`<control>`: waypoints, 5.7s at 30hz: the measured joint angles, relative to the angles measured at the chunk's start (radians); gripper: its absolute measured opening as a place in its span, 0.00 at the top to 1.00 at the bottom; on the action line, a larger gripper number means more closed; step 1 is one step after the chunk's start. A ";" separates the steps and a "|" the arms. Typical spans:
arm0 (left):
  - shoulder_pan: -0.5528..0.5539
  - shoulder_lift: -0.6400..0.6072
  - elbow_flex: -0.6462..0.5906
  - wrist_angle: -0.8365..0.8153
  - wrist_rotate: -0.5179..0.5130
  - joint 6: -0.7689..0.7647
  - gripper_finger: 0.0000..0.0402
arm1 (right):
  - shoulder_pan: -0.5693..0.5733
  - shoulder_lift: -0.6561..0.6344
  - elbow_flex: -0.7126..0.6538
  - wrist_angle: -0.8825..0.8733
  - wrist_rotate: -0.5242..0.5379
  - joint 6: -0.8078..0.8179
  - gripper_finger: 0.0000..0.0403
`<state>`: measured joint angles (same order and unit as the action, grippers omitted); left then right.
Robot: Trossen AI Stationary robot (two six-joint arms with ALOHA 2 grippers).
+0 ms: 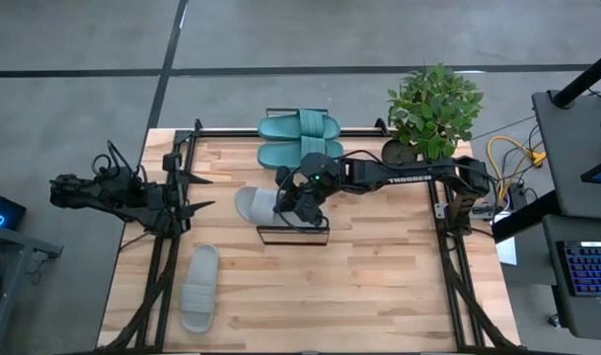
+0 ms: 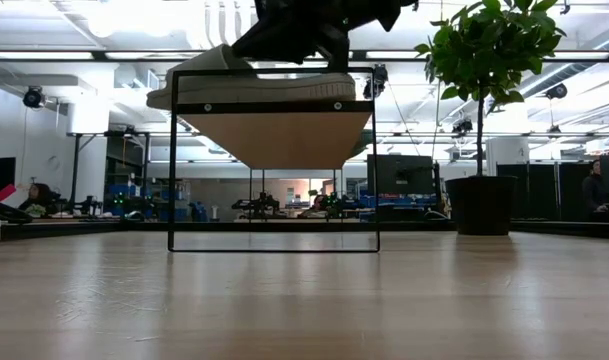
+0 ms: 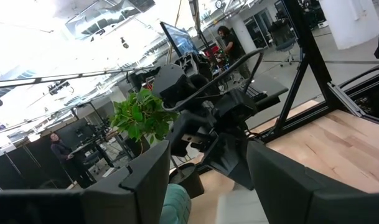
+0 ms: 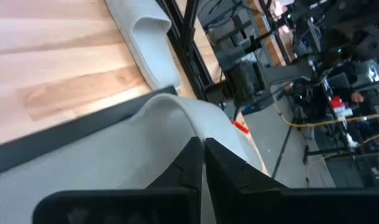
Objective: Pick and place slides into the shelf
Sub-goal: Put the right gray slide on the shelf
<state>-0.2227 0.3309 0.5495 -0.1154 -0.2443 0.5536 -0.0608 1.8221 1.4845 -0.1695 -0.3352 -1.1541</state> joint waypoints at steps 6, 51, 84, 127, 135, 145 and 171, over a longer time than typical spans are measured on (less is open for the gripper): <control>0.000 0.000 0.000 0.000 0.000 0.000 0.51 | -0.010 -0.001 0.002 0.003 -0.005 0.041 0.98; -0.022 0.252 -0.181 0.176 -0.312 0.133 0.51 | -0.029 -0.370 -0.023 -0.176 0.040 0.531 0.62; -0.578 0.528 -0.025 -0.165 -0.968 -0.182 0.51 | -0.029 -0.381 -0.032 -0.292 0.048 0.545 0.62; -0.425 0.687 -0.051 -0.313 -0.997 -0.258 0.51 | -0.029 -0.381 -0.034 -0.329 0.048 0.553 0.63; -0.385 0.694 -0.051 -0.312 -0.993 -0.255 0.51 | -0.029 -0.381 -0.035 -0.337 0.048 0.560 0.62; -0.355 0.733 -0.044 -0.224 -0.984 -0.168 0.51 | -0.029 -0.381 -0.035 -0.350 0.047 0.571 0.63; -0.340 0.752 -0.043 -0.183 -0.964 -0.099 0.93 | -0.029 -0.381 -0.035 -0.354 0.047 0.578 0.64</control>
<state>-0.5629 1.0828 0.5060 -0.2981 -1.2083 0.4549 -0.0900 1.4414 1.4498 -0.5240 -0.2878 -0.5762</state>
